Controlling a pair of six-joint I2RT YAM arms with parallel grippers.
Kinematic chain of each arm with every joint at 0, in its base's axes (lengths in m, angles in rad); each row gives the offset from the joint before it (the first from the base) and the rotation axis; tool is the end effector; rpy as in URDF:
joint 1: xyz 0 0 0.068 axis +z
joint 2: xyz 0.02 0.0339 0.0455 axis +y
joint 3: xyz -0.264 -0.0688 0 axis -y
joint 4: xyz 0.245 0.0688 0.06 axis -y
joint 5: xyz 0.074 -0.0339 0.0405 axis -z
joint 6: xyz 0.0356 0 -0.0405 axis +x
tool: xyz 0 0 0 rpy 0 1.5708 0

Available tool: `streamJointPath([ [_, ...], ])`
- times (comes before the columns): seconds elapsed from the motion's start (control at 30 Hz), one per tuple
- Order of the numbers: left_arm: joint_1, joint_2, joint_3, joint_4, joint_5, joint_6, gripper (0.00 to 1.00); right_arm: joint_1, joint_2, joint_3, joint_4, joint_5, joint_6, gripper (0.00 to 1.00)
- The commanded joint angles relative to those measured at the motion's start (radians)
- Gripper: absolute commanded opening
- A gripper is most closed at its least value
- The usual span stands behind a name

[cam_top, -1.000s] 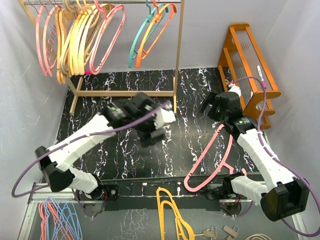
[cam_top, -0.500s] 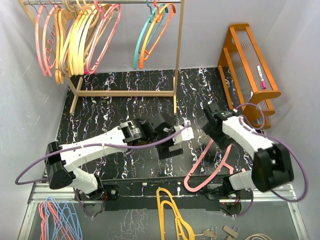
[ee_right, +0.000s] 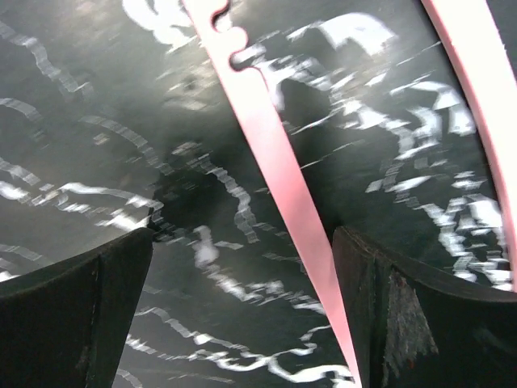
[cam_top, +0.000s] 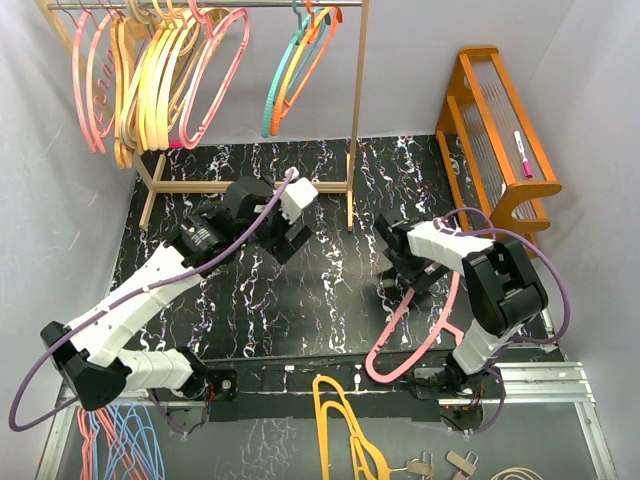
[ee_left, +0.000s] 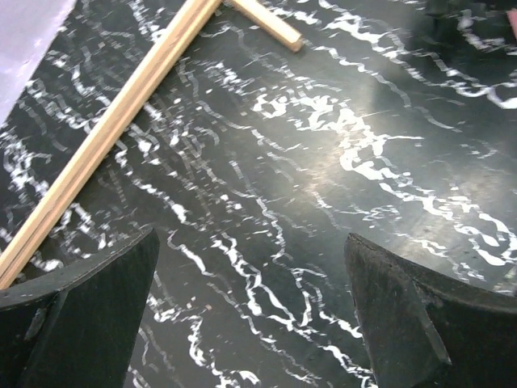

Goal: Organize the hangers
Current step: Move the hanger to the center of the board.

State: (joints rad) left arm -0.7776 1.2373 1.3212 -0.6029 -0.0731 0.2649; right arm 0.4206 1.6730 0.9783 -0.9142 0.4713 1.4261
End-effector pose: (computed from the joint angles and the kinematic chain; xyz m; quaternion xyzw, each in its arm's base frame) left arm 0.1926 -0.1860 0.3890 0.4145 0.7587 -0.0966 0.4933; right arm 0.2526 0.0953 0.1597 0.4645 0.8540 -0.1556 0.1750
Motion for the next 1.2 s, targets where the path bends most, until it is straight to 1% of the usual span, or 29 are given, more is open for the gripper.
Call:
streamJointPath([
  [0.0,0.051,-0.035,-0.034,-0.02,-0.15,0.045,0.97,0.085,0.128,-0.061,0.109,-0.162,0.062,1.0],
  [0.13,0.097,-0.052,-0.055,0.024,-0.254,0.07,0.97,0.162,0.145,-0.098,0.253,-0.237,0.115,1.0],
  [0.23,0.119,-0.063,-0.067,0.034,-0.276,0.089,0.97,0.209,0.181,-0.082,0.3,-0.264,0.156,1.0],
  [0.33,0.128,-0.065,-0.072,0.016,-0.247,0.097,0.97,0.235,0.227,-0.02,0.299,-0.279,0.187,1.0],
  [0.43,0.129,-0.057,-0.07,-0.029,-0.176,0.113,0.97,0.239,0.265,0.048,0.28,-0.285,0.23,0.99],
  [0.53,0.129,-0.05,-0.08,-0.034,-0.167,0.13,0.97,0.234,0.304,0.136,0.237,-0.261,0.268,0.98],
  [0.67,0.129,-0.046,-0.085,-0.026,-0.176,0.138,0.97,0.196,0.353,0.214,0.188,-0.266,0.328,0.97],
  [0.8,0.129,-0.042,-0.085,-0.023,-0.173,0.136,0.97,0.129,0.376,0.217,0.185,-0.297,0.363,0.97],
  [1.0,0.129,-0.038,-0.103,-0.014,-0.161,0.137,0.97,0.04,0.403,0.263,0.146,-0.283,0.37,0.95],
  [1.17,0.128,-0.03,-0.106,-0.012,-0.163,0.141,0.97,-0.039,0.45,0.377,0.083,-0.253,0.348,0.95],
])
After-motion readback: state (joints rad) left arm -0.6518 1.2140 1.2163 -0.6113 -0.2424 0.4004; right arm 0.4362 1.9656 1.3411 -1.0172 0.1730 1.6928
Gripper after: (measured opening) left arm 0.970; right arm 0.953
